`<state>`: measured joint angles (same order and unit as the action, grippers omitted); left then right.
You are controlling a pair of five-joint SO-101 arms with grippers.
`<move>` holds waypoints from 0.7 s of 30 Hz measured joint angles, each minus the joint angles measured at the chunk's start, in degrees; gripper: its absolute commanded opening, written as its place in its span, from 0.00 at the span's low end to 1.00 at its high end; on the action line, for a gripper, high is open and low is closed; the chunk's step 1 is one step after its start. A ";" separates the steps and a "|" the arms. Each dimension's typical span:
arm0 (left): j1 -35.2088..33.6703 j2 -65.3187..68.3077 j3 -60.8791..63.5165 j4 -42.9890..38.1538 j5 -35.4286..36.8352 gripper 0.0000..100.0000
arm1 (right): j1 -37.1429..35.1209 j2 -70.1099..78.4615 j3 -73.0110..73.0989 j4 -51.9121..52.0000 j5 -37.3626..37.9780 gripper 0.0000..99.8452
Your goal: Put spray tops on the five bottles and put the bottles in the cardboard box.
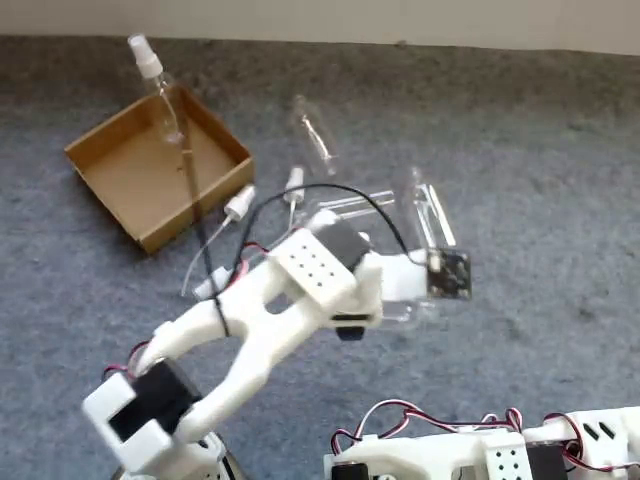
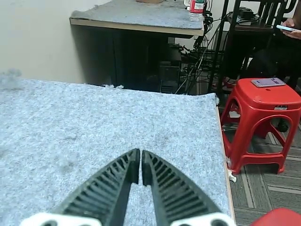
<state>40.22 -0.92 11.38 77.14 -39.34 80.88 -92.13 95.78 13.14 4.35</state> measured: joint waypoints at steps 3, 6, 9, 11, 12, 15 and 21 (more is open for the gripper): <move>-2.90 -4.84 0.00 6.24 0.00 0.10 | 0.00 0.00 0.00 0.00 0.00 0.01; -7.12 -8.53 0.62 10.99 0.00 0.10 | 0.00 0.00 0.00 0.00 0.00 0.01; -12.48 -11.60 5.27 12.48 0.00 0.10 | 0.00 0.00 0.00 0.00 0.00 0.01; -16.09 -14.42 9.85 12.48 0.00 0.10 | 0.00 0.00 0.00 0.00 0.00 0.01; -17.67 -16.18 12.04 12.48 0.00 0.10 | 0.00 0.00 0.00 0.00 0.00 0.01; -20.75 -22.42 18.37 12.48 0.00 0.10 | -0.09 0.00 0.00 0.00 0.00 0.01; -24.62 -37.36 30.51 8.62 -0.88 0.10 | -4.31 0.00 0.00 0.00 0.00 0.01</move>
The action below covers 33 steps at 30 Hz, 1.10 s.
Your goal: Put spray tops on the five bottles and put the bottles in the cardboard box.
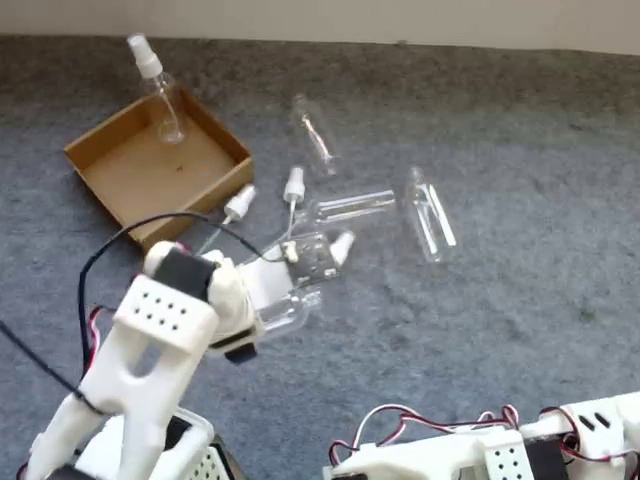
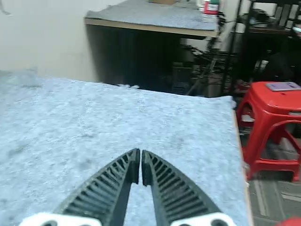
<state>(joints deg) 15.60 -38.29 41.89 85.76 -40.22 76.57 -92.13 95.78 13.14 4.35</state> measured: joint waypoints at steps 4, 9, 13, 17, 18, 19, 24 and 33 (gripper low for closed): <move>-3.52 -3.43 7.30 -6.68 -0.09 0.11 | -6.33 0.00 0.00 0.00 0.00 0.01; -7.30 -1.58 11.96 -15.82 -0.09 0.11 | -16.53 0.00 0.00 0.00 0.00 0.01; -7.30 3.69 14.07 -23.30 -0.09 0.11 | -28.40 0.00 0.00 0.09 0.00 0.01; -7.30 9.41 15.47 -29.98 -0.09 0.11 | -40.00 0.00 0.00 0.09 0.00 0.01; -7.30 10.81 15.47 -31.12 -0.09 0.11 | -42.90 0.00 0.00 0.09 0.00 0.01; -7.30 12.04 15.47 -31.91 -0.09 0.13 | -45.80 0.00 0.00 0.09 0.00 0.01; -7.30 16.97 15.47 -32.97 -0.09 0.22 | -60.31 0.00 0.00 0.09 0.00 0.01; -7.56 17.23 15.47 -33.14 -0.09 0.22 | -69.80 0.00 0.00 2.81 0.00 0.01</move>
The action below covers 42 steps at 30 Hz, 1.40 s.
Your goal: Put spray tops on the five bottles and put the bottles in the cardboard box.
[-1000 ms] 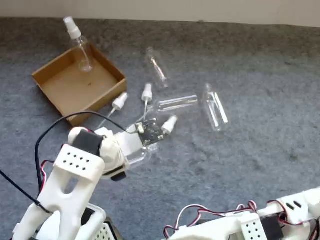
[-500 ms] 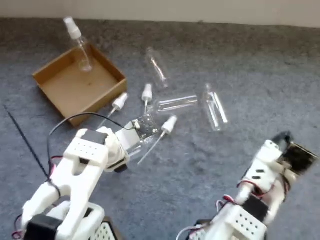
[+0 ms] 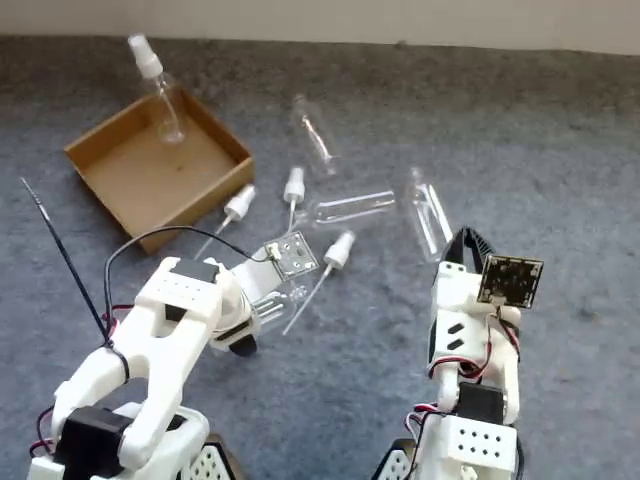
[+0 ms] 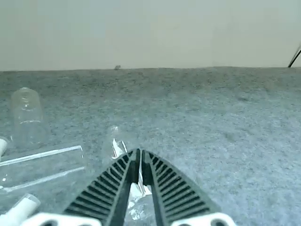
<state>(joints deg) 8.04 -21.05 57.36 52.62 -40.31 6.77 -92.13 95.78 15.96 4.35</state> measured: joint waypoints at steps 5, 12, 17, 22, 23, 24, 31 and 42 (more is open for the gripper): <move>0.00 0.00 -1.23 0.18 -0.09 0.22 | -0.26 0.00 0.00 3.87 0.00 0.01; 0.09 0.35 -10.64 7.30 -0.09 0.22 | -0.26 0.00 0.00 5.89 0.00 0.01; 2.64 0.44 -12.31 10.90 -0.09 0.27 | -0.26 0.00 0.00 7.56 0.00 0.01; 6.59 0.44 -12.40 11.34 -0.09 0.27 | -0.26 0.00 0.00 7.82 0.00 0.01; 6.77 0.44 -12.40 11.43 -0.70 0.27 | -0.26 0.00 0.00 7.82 0.00 0.01; 6.77 0.44 -12.40 11.43 -1.76 0.27 | -0.26 0.00 0.00 7.82 0.00 0.01; 6.95 0.70 -12.48 11.43 -4.66 0.27 | -0.26 0.00 0.00 7.82 0.00 0.01; 6.68 0.70 -5.98 -1.32 -4.84 0.27 | -0.18 0.00 0.00 7.82 0.00 0.01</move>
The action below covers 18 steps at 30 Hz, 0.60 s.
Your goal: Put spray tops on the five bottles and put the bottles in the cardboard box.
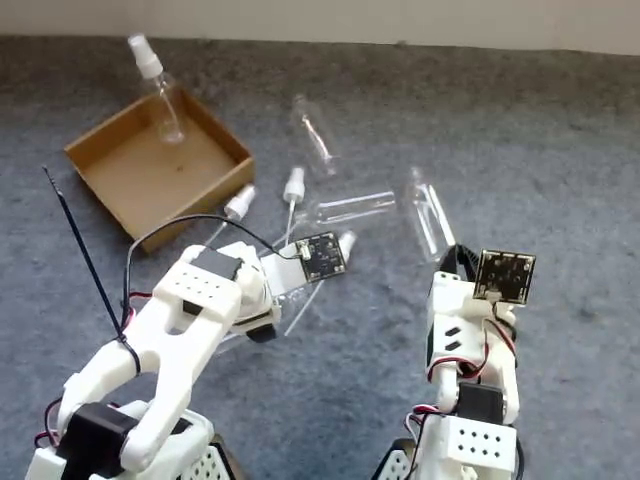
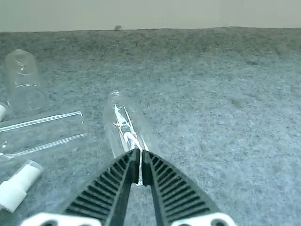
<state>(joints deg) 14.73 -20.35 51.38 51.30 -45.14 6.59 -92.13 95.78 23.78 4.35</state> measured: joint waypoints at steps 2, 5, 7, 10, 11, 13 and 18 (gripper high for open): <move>0.09 0.00 0.09 -0.26 0.00 0.27 | 0.00 0.00 0.00 0.00 0.00 0.01; 0.18 0.35 0.09 -0.26 0.00 0.27 | 0.00 0.00 0.00 0.00 0.00 0.01; 0.00 2.37 -0.88 -0.26 0.00 0.27 | 0.00 0.00 0.00 0.00 0.00 0.01; 0.09 7.65 -4.22 -0.26 1.23 0.27 | 0.00 0.00 0.00 0.00 0.00 0.01; 0.09 9.49 -5.54 -0.26 1.58 0.27 | 0.00 0.00 0.00 0.00 0.00 0.01; 0.09 12.84 -7.74 0.53 1.85 0.27 | 0.00 0.00 0.00 0.70 0.00 0.01; 0.09 14.59 -8.62 1.93 1.93 0.18 | 0.00 0.00 0.00 1.85 0.00 0.01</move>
<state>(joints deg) 14.81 -5.76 42.77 53.23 -43.21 6.59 -92.13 95.78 25.63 4.35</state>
